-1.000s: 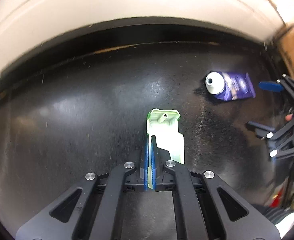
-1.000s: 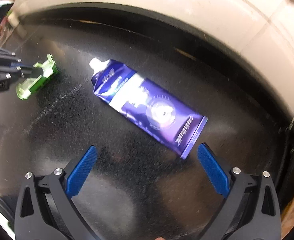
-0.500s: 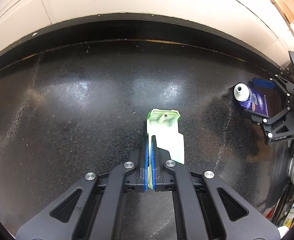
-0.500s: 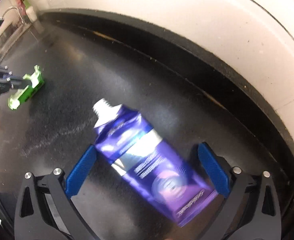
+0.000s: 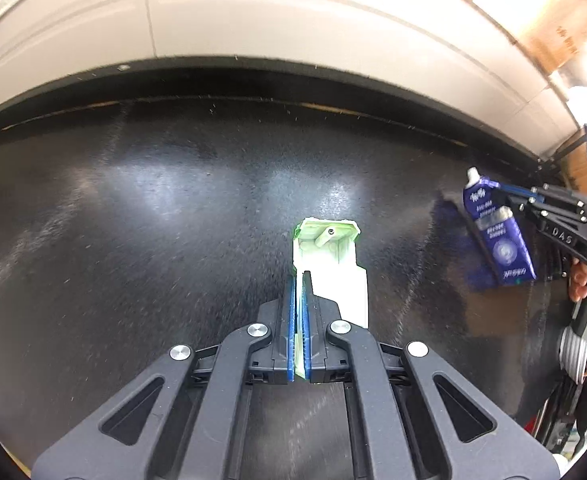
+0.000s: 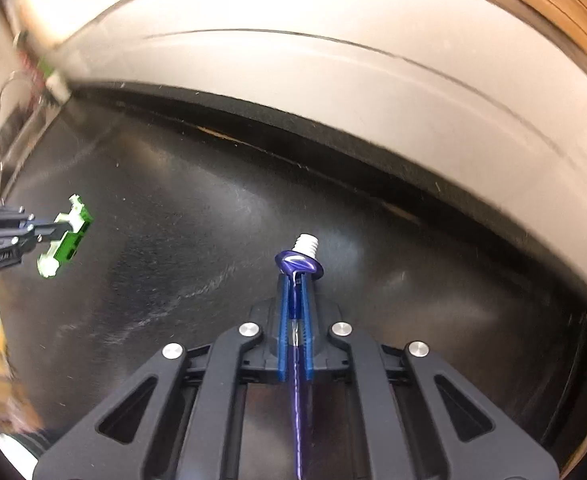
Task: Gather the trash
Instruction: 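Grasp the blue toothpaste tube by its end with the right gripper, then carry the plastic shell and toothpaste tube over the trash bin with both grippers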
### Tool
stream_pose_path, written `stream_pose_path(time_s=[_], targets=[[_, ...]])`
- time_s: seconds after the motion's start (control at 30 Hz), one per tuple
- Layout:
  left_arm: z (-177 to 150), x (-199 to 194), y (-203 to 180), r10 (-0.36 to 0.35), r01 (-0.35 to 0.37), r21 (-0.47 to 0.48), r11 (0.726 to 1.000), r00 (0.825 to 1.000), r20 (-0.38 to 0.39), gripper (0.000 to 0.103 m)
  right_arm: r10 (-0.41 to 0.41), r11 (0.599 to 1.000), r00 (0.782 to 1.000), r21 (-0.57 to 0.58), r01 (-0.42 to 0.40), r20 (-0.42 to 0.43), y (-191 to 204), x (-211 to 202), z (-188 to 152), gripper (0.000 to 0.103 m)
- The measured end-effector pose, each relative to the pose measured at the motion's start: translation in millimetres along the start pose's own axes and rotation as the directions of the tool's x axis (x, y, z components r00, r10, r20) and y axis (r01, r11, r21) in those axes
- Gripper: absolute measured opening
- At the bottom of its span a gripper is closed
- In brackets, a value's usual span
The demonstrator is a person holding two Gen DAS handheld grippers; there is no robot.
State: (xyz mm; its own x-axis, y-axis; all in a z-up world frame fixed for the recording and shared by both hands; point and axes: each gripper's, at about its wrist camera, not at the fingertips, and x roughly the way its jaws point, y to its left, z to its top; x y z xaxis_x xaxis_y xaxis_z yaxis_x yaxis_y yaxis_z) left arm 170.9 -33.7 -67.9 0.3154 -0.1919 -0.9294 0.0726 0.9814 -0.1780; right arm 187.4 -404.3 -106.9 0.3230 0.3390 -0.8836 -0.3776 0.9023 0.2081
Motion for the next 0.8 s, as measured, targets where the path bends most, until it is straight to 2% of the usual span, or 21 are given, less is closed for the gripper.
stream_pose_path(time_s=[0.1, 0.33, 0.43, 0.57, 0.8], targets=[[-13.9, -22.0, 7.9, 0.002, -0.001, -0.012, 1.0, 1.0, 0.029, 0.002, 0.044, 0.996, 0.999, 0.076, -0.044, 0.013, -11.3, -17.1, -20.3, 0.007], [-52.7, -44.2, 21.9, 0.024, -0.023, -0.044, 0.999, 0.999, 0.025, 0.002, 0.043, 0.995, 0.999, 0.085, -0.045, 0.029, 0.1, -40.8, -58.5, 0.007], [-65.3, -47.8, 26.0, 0.033, -0.032, -0.061, 0.998, 0.999, 0.019, 0.002, 0.044, 0.996, 0.998, 0.07, -0.046, 0.035, 2.9, -46.0, -59.3, 0.007], [-83.0, -56.2, 33.7, 0.036, -0.034, -0.072, 0.997, 0.999, 0.027, 0.002, 0.048, 0.998, 0.998, 0.043, -0.049, 0.043, 26.8, -45.7, -56.1, 0.007], [-98.6, -82.5, 54.4, 0.084, -0.08, -0.099, 0.992, 0.995, 0.045, 0.002, 0.072, 0.997, 0.995, -0.007, -0.072, 0.066, 58.7, -51.9, -48.0, 0.007]])
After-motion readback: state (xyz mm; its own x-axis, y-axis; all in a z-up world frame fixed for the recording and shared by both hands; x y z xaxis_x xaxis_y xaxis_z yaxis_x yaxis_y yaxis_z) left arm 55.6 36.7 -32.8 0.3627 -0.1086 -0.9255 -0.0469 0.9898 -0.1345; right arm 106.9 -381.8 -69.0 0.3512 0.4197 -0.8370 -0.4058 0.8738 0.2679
